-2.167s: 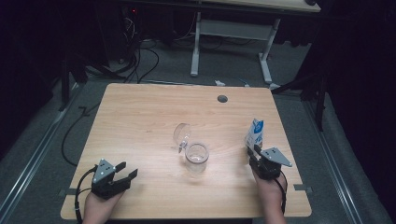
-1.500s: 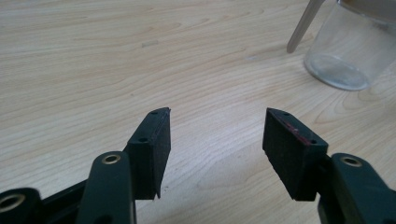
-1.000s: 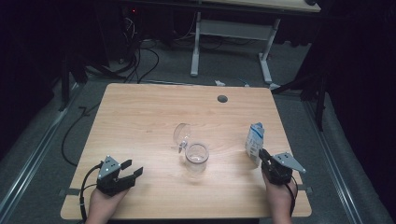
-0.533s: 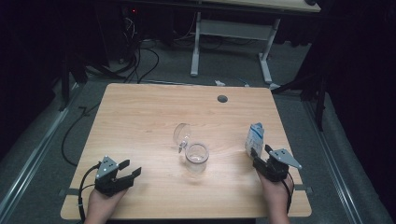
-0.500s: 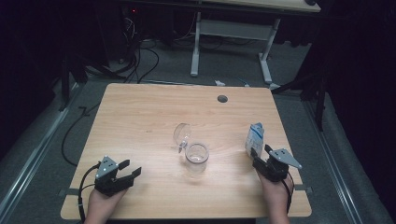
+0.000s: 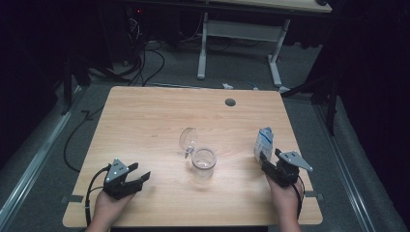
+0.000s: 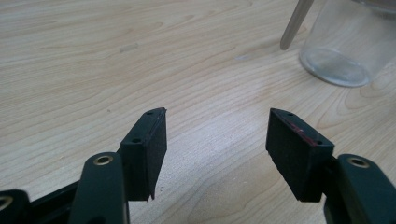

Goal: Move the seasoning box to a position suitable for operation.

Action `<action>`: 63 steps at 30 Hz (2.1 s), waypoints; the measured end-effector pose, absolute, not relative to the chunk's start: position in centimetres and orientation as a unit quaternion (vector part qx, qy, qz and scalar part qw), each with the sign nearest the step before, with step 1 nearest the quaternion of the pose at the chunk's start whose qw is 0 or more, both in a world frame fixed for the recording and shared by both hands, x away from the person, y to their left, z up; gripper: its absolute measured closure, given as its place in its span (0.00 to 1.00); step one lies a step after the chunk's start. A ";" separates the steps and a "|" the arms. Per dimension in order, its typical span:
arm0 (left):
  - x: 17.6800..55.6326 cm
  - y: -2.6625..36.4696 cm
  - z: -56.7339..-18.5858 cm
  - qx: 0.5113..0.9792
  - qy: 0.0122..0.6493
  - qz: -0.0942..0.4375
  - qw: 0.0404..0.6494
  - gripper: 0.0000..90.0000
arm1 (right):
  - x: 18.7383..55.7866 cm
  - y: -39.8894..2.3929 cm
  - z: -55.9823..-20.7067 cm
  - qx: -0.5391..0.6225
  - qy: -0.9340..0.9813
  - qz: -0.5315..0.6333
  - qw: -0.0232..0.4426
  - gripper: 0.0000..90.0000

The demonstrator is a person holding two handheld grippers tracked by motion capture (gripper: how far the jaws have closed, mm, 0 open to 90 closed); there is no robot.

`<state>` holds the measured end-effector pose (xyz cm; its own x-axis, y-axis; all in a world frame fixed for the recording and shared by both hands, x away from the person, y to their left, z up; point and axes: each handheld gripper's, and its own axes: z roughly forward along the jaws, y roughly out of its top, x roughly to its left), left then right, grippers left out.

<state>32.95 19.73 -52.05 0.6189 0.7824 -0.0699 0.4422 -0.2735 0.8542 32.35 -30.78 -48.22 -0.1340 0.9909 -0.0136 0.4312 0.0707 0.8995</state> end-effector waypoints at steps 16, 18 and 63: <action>33.0 20.0 -52.3 0.771 0.399 0.182 0.461 0.53 | 32.8 -30.6 -47.2 0.537 0.658 0.376 0.370 0.62; 33.0 19.9 -52.4 0.771 0.399 0.180 0.463 0.53 | 33.0 -30.3 -47.1 0.525 0.665 0.370 0.380 0.65; 32.7 20.4 -52.1 0.762 0.392 0.165 0.489 0.52 | 33.8 -30.4 -47.3 0.527 0.685 0.366 0.346 0.96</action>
